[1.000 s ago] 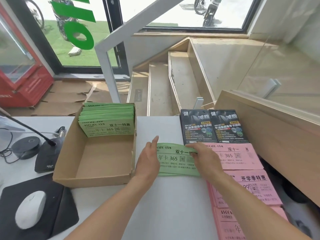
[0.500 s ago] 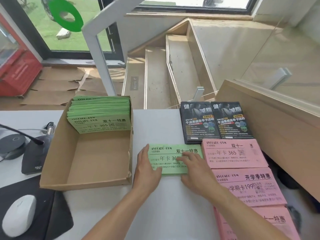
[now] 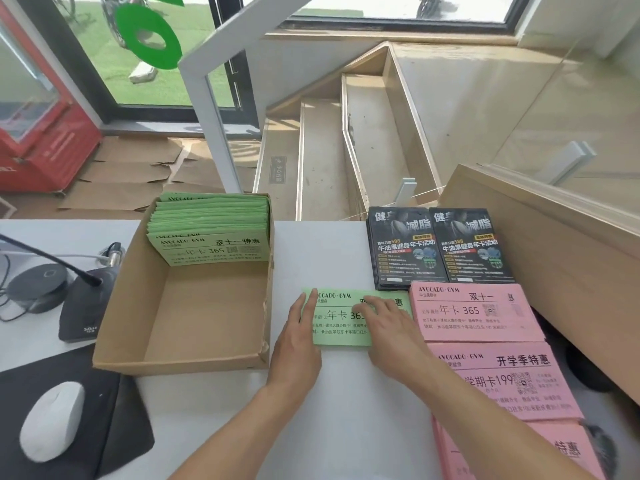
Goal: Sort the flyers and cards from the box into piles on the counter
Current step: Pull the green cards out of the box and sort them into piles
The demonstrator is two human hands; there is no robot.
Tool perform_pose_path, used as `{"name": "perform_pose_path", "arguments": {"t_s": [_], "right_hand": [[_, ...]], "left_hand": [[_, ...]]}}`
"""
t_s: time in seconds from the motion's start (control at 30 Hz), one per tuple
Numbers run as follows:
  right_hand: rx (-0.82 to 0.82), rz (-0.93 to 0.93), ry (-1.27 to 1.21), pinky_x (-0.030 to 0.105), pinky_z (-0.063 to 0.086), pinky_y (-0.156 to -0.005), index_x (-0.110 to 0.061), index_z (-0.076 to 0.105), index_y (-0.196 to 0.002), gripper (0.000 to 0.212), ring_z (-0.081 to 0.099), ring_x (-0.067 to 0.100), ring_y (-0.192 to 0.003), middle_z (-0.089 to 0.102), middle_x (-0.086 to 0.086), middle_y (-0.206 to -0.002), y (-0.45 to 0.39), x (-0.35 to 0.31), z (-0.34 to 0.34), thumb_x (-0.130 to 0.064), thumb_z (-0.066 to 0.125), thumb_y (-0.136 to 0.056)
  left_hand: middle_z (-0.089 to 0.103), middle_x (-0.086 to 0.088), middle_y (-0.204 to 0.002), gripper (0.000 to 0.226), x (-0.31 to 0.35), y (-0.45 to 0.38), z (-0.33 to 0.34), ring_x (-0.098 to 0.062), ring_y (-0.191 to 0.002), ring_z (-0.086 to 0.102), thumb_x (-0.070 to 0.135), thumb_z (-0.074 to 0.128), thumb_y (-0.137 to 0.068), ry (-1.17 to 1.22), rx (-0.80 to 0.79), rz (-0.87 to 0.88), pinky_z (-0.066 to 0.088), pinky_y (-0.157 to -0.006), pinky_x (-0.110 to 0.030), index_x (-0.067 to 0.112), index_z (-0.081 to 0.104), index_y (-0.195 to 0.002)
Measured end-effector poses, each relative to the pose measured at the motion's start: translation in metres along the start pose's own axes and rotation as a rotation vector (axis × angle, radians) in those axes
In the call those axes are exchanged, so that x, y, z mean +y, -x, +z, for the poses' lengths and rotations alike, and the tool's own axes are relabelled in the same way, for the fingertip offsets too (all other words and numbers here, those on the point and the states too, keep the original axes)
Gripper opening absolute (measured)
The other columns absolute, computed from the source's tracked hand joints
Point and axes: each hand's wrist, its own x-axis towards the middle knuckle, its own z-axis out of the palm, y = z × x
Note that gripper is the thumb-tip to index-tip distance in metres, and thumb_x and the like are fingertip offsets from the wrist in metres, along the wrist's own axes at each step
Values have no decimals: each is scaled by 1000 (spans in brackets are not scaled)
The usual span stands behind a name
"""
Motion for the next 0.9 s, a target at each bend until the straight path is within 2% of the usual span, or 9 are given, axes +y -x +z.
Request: {"name": "perform_pose_path", "arguments": {"t_s": [0.1, 0.17, 0.3, 0.37, 0.47, 0.63, 0.77, 0.83, 0.9], "right_hand": [[-18, -3, -9, 34, 29, -113, -29, 33, -147, 77, 25, 21, -141, 27, -3, -155, 1, -1, -4, -1, 55, -79], [-28, -12, -26, 33, 30, -112, -29, 33, -147, 75, 28, 20, -138, 30, -4, -152, 2, -5, -4, -8, 59, -80], [-57, -10, -36, 34, 33, -107, -30, 37, -143, 66, 33, 18, -130, 36, -6, -144, 6, -10, 2, -30, 63, -83], [-33, -3, -53, 35, 33, -107, -30, 38, -144, 67, 33, 18, -130, 37, -7, -143, 8, -11, 1, -41, 66, -84], [16, 14, -76, 33, 32, -108, -30, 37, -146, 65, 33, 18, -133, 37, -7, -144, 11, -17, 3, -43, 63, -89], [-99, 86, 6, 39, 33, -109, -30, 40, -143, 64, 38, 21, -131, 41, -3, -142, 4, -32, -5, -50, 64, -87], [20, 17, -114, 37, 35, -109, -29, 42, -145, 59, 40, 19, -131, 44, -5, -144, -18, -64, -30, -42, 64, -91], [102, -68, -236, 34, 34, -110, -28, 43, -145, 55, 38, 16, -134, 44, -7, -145, -32, -89, -42, -36, 62, -94], [213, -149, -280, 32, 29, -115, -27, 45, -147, 54, 34, 15, -139, 45, -7, -149, -48, -116, -51, -30, 61, -96]], "left_hand": [[9, 13, -165, 105, -2, 1, -2, -12, -141, 38, -10, 55, -77, 77, -10, -33, 43, -100, -23, 38, 10, -159], [7, 14, -165, 106, -1, 4, -5, -8, -145, 30, -9, 58, -77, 90, 19, -33, 37, -108, -22, 38, 10, -158], [17, 20, -162, 93, 3, 25, -6, 15, -141, 18, -1, 65, -81, 118, 130, 107, 22, -115, -13, 36, 23, -155], [25, 20, -160, 81, 3, 39, -6, 10, -143, 25, 2, 67, -84, 122, 192, 196, 21, -113, -7, 33, 34, -152], [40, 15, -153, 63, 5, 61, -11, -4, -140, 42, 2, 68, -87, 178, 258, 326, 34, -113, -18, 22, 50, -144], [62, 2, -132, 30, 6, 76, -51, -15, -124, 60, 2, 66, -89, 291, 552, 459, 49, -100, -25, 7, 67, -119], [64, -1, -127, 31, -16, 52, -114, -20, -121, 60, -1, 69, -88, 214, 726, 358, 47, -103, -34, 7, 67, -118], [59, 2, -135, 40, -40, 29, -146, -18, -128, 53, 4, 72, -88, 146, 705, 203, 41, -111, -37, 14, 63, -125], [51, 3, -147, 50, -68, 4, -171, -19, -139, 42, 15, 73, -88, 12, 615, 42, 29, -120, -35, 20, 57, -136]]}}
